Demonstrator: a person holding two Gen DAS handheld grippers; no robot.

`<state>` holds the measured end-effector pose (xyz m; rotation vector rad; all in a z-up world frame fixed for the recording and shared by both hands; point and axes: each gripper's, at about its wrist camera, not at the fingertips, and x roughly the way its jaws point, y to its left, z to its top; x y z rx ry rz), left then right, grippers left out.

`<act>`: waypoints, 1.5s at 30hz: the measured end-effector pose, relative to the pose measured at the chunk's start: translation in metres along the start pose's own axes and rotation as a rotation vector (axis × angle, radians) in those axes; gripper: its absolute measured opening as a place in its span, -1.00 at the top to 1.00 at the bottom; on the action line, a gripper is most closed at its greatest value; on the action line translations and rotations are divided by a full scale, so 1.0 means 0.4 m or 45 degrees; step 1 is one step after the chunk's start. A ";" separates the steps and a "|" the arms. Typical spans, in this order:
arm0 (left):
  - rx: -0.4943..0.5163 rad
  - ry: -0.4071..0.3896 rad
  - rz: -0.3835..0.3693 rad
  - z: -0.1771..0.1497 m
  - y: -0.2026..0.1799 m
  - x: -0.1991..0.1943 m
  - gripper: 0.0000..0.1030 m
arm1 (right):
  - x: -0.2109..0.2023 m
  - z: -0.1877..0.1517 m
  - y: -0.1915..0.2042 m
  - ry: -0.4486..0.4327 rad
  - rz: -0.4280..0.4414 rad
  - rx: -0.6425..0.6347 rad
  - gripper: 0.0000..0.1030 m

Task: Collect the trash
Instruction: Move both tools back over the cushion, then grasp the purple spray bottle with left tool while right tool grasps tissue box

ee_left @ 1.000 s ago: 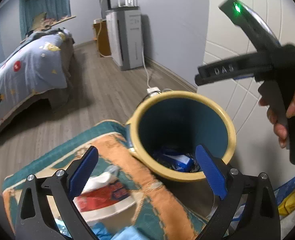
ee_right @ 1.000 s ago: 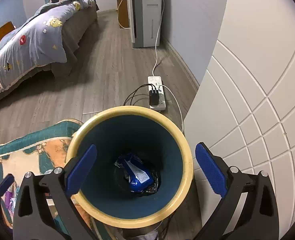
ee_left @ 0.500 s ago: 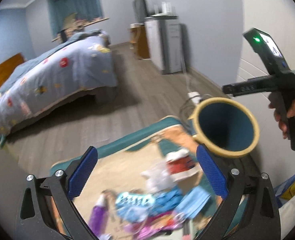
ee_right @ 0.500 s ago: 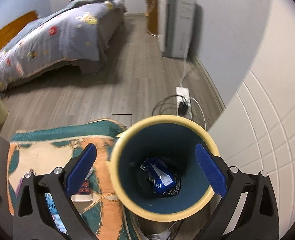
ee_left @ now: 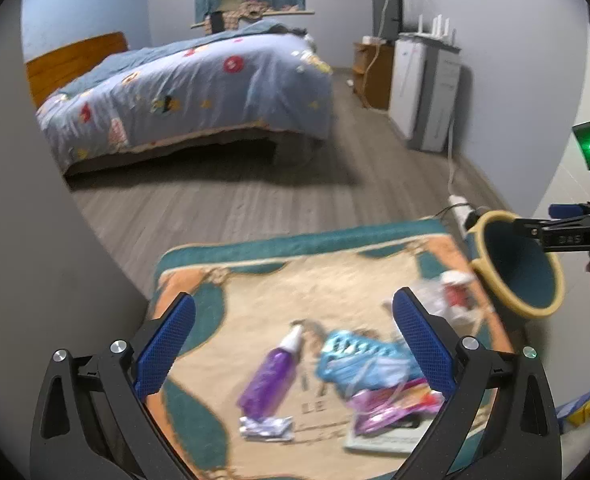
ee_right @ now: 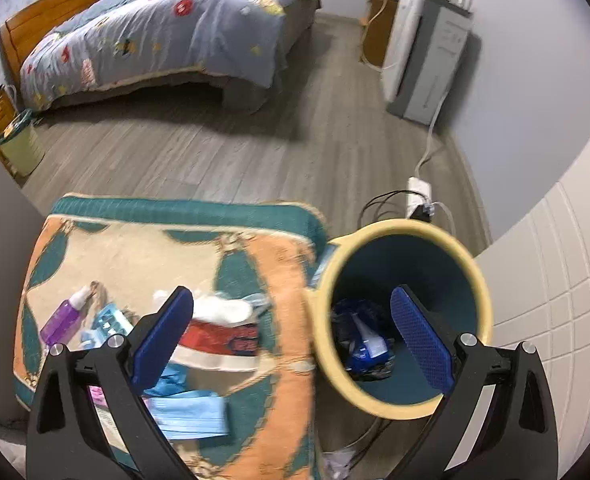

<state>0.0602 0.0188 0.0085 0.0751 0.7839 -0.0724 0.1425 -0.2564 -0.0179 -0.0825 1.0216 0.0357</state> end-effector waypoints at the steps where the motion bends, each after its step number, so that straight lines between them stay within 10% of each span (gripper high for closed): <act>1: -0.004 0.009 0.010 -0.008 0.014 0.005 -0.90 | 0.010 -0.003 0.017 0.016 0.014 -0.007 -0.89; 13: -0.076 0.215 0.060 -0.110 0.139 0.137 -0.90 | 0.142 -0.033 0.123 0.198 0.063 0.042 -0.89; 34: 0.101 0.442 -0.008 -0.191 0.074 0.311 -0.89 | 0.285 -0.068 0.056 0.405 0.145 0.284 -0.89; 45: 0.035 0.517 -0.031 -0.210 0.092 0.357 -0.52 | 0.321 -0.099 0.036 0.511 0.298 0.378 -0.82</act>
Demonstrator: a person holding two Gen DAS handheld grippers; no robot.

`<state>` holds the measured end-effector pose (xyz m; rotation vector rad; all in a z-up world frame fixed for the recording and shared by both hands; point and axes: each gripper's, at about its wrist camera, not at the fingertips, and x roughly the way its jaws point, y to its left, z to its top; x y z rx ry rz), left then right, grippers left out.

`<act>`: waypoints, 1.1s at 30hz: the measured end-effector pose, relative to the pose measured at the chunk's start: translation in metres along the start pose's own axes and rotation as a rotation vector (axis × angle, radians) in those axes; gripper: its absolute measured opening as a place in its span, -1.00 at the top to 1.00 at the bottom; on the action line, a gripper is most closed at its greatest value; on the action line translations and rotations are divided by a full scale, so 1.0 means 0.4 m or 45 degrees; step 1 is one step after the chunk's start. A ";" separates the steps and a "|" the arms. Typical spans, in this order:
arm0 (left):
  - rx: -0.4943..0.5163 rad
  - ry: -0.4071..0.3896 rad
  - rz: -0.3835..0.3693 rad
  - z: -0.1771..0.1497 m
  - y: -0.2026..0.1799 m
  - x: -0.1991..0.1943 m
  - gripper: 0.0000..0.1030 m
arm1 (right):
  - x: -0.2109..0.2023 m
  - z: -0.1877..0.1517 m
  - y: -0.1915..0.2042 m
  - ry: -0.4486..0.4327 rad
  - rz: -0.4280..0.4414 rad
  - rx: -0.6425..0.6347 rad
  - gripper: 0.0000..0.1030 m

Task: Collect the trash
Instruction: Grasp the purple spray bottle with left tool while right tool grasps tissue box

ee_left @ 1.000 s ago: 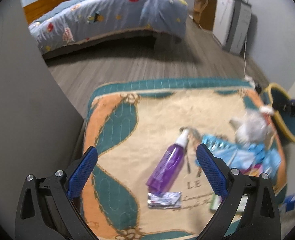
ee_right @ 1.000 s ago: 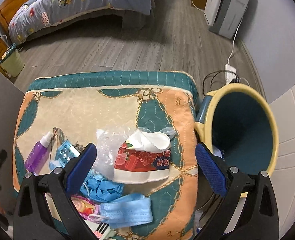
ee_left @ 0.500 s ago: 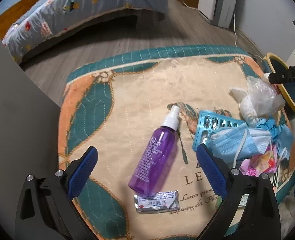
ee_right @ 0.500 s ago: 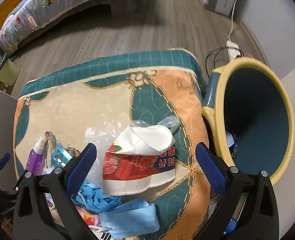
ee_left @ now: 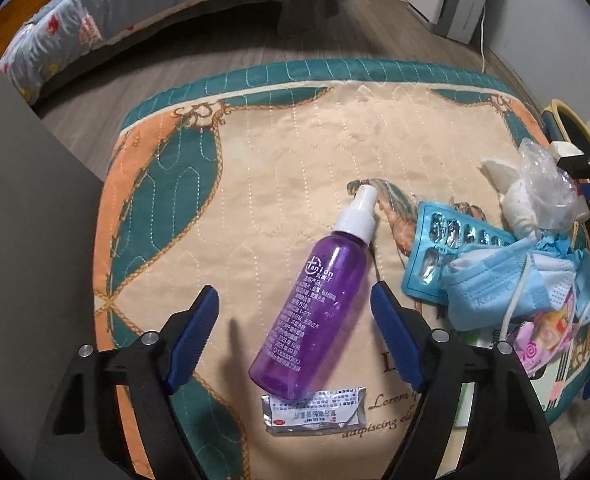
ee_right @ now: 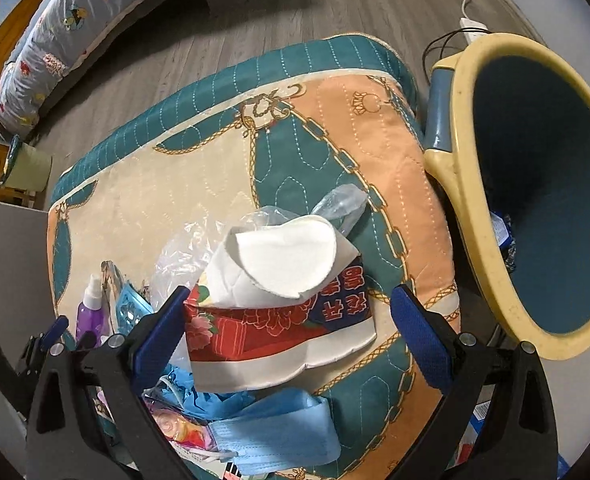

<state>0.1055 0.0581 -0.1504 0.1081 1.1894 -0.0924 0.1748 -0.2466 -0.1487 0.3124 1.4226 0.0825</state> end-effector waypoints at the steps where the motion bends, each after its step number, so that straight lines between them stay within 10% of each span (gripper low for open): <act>1: 0.005 0.000 0.000 0.000 -0.001 0.001 -0.47 | 0.003 -0.001 0.001 0.012 0.007 -0.008 -0.73; 9: 0.039 0.043 0.014 0.002 -0.012 0.031 -0.31 | -0.024 0.003 0.010 -0.004 0.029 -0.036 -0.72; 14: 0.077 0.058 0.006 0.000 -0.024 0.034 0.25 | -0.069 0.005 0.014 -0.049 0.050 -0.050 -0.72; 33: 0.035 -0.257 -0.081 0.063 -0.082 -0.150 0.36 | -0.250 0.007 -0.012 -0.250 0.046 -0.075 -0.72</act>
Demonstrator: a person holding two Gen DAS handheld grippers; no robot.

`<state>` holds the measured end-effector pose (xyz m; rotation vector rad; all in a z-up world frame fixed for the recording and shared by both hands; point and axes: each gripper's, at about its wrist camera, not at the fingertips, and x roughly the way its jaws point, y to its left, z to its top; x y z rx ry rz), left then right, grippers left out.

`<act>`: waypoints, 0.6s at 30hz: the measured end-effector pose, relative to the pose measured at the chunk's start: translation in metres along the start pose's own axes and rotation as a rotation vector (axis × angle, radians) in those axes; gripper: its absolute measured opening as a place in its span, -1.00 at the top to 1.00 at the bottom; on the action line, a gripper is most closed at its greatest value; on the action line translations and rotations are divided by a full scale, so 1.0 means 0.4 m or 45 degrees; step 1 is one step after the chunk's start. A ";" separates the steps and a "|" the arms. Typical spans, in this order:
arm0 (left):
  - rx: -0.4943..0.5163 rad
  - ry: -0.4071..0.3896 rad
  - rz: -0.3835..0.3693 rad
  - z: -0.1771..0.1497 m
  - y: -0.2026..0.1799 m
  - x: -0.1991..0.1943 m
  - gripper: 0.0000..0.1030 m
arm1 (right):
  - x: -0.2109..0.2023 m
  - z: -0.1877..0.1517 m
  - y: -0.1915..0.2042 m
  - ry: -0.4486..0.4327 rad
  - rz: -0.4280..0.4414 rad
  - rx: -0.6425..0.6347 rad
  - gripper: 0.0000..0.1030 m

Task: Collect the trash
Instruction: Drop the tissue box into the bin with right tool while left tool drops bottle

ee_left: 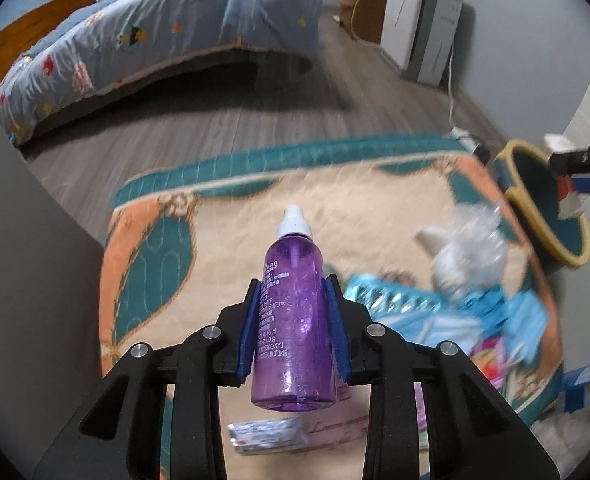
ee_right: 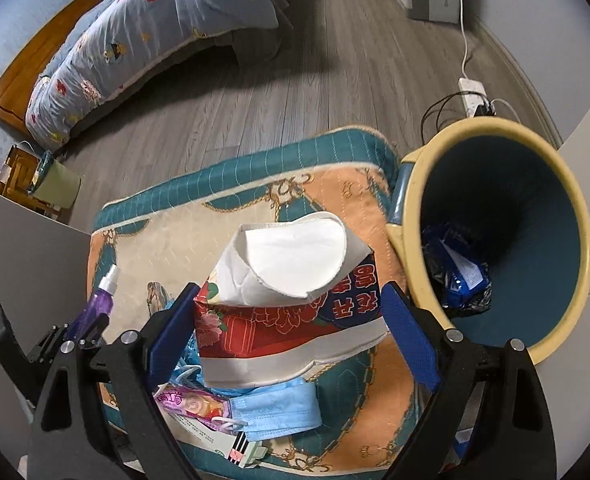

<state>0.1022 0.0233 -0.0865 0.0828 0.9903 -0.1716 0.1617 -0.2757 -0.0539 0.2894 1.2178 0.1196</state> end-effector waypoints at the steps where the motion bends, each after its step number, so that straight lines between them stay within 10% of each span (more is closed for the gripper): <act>1: 0.011 -0.021 0.001 0.006 -0.010 -0.015 0.36 | -0.012 0.002 -0.005 -0.016 -0.003 -0.003 -0.72; 18: 0.178 -0.212 -0.070 0.110 -0.203 -0.105 0.35 | -0.083 0.041 -0.216 -0.165 -0.017 0.171 -0.72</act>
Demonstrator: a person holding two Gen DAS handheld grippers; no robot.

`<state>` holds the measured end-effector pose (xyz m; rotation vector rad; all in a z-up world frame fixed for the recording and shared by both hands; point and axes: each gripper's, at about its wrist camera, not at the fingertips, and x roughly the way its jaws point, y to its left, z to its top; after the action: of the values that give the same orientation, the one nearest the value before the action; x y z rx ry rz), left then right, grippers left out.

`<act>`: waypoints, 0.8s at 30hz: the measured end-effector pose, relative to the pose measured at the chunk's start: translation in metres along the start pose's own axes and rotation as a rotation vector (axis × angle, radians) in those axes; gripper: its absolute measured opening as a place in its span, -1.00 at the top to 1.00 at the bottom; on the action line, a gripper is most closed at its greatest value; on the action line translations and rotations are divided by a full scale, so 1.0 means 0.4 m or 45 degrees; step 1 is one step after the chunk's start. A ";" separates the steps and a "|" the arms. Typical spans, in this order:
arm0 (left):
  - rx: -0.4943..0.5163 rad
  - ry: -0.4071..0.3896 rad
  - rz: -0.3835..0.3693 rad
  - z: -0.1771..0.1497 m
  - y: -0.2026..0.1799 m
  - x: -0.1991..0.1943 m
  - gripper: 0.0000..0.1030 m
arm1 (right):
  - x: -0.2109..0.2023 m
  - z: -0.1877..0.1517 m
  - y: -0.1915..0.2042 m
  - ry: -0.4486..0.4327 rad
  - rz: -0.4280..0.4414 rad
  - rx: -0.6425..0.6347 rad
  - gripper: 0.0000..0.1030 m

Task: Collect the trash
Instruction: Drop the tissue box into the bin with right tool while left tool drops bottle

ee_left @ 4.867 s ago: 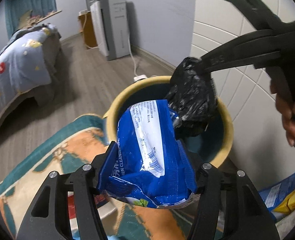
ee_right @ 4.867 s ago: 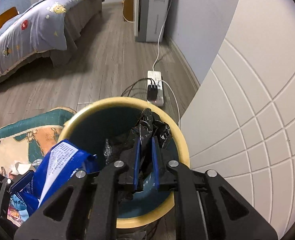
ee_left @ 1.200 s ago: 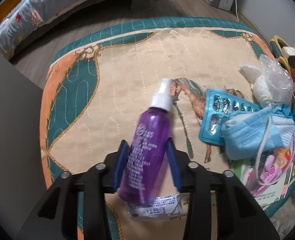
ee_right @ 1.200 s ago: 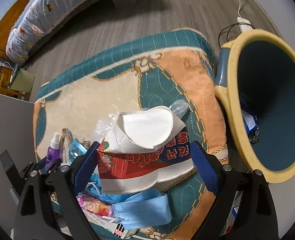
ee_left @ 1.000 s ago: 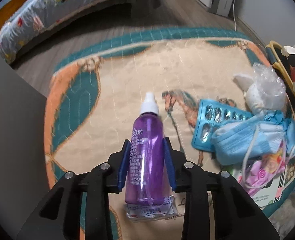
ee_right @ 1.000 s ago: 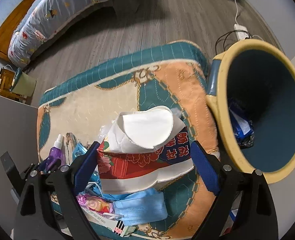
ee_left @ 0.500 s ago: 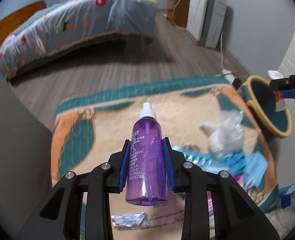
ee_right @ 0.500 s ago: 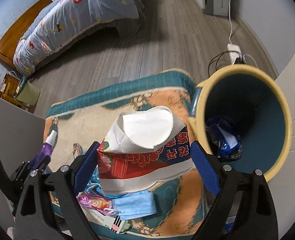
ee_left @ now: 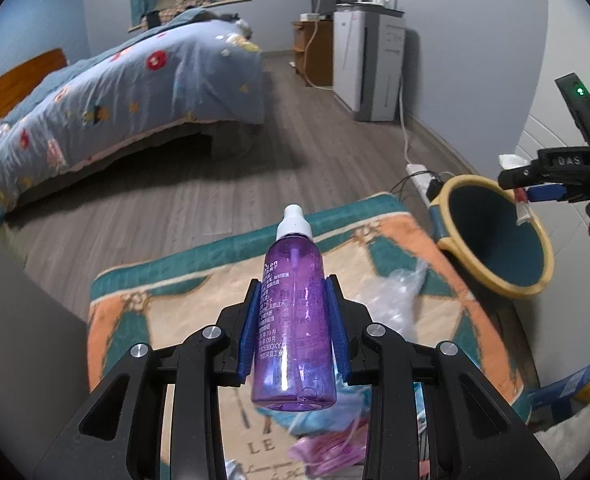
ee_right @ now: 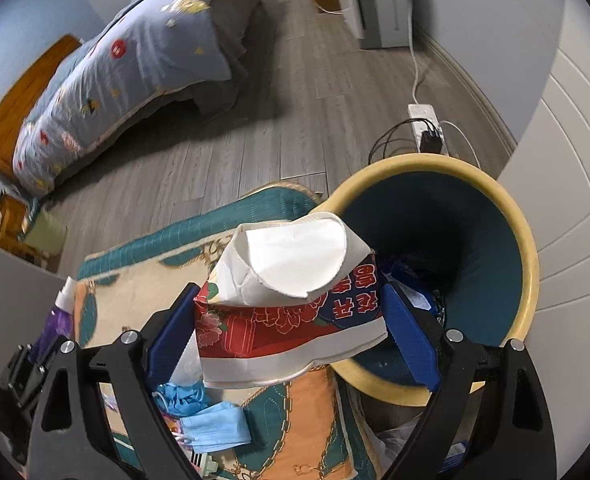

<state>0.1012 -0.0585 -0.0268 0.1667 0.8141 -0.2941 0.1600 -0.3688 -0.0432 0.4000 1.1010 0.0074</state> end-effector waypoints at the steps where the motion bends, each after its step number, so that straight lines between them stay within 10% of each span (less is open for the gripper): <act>1: 0.009 -0.004 -0.006 0.005 -0.012 0.003 0.35 | -0.004 0.004 -0.014 -0.004 0.011 0.015 -0.72; 24: 0.306 0.039 -0.335 0.041 -0.453 0.128 0.35 | 0.076 0.034 -0.276 0.039 -0.256 0.133 -0.50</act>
<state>0.0877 -0.2444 -0.0595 0.2905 0.8308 -0.6397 0.1649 -0.4694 -0.0995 0.3822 1.1707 -0.2231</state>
